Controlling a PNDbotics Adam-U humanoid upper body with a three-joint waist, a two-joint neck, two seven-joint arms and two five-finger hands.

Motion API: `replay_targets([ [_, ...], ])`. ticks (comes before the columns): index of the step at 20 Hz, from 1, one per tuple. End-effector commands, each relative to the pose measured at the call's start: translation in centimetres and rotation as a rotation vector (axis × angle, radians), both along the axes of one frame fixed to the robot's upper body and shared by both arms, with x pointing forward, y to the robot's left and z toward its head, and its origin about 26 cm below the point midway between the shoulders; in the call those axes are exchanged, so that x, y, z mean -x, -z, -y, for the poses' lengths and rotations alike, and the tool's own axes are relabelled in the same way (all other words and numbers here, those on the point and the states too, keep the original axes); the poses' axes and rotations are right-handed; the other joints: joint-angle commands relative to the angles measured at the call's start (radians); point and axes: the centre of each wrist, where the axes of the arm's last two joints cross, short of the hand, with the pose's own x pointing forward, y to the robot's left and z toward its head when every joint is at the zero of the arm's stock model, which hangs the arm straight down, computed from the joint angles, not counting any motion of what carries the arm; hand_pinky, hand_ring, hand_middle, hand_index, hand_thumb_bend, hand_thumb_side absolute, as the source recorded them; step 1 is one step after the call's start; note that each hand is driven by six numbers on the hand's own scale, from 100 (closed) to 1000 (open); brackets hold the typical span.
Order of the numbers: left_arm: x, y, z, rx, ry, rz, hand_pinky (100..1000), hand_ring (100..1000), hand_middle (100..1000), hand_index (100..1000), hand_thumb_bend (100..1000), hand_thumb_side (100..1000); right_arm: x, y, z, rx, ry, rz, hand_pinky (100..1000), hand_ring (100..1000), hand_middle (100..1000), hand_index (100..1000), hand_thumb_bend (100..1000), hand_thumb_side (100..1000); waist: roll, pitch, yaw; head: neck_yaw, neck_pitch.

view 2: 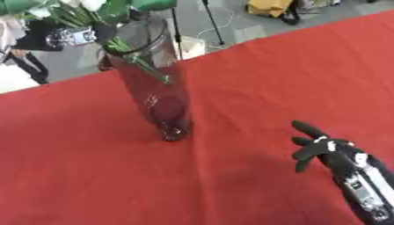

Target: Arrange flowers into the vase.

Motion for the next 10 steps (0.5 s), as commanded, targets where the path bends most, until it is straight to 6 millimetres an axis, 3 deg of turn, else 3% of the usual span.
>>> replay_targets([
  [1,0.7,-1.67,-1.6,-0.018,-0.049,0.044,992,1000,1000,1000,100,1000,0.26,-0.6,-0.06,0.015,-0.002,0.021,930,1000,456,664,100,898,-0.007,-0.023,0.002,0.0,-0.003],
  [3,0.72,-1.64,-1.7,-0.033,-0.053,0.046,997,1000,1000,1000,100,1000,0.25,-0.62,-0.09,0.016,-0.004,0.02,930,1000,457,664,100,899,-0.006,-0.023,0.002,0.001,-0.002],
  [6,0.74,-1.58,-1.79,-0.05,-0.057,0.057,999,1000,1000,1000,190,1000,0.25,-0.62,-0.09,0.017,-0.004,0.018,931,1000,456,664,100,899,-0.005,-0.022,0.004,0.0,-0.002],
  [10,0.75,-1.58,-1.89,-0.017,-0.055,0.081,996,1000,1000,1000,161,1000,0.25,-0.6,-0.14,0.021,-0.005,0.015,932,1000,455,664,100,899,-0.006,-0.019,0.006,-0.001,-0.003],
])
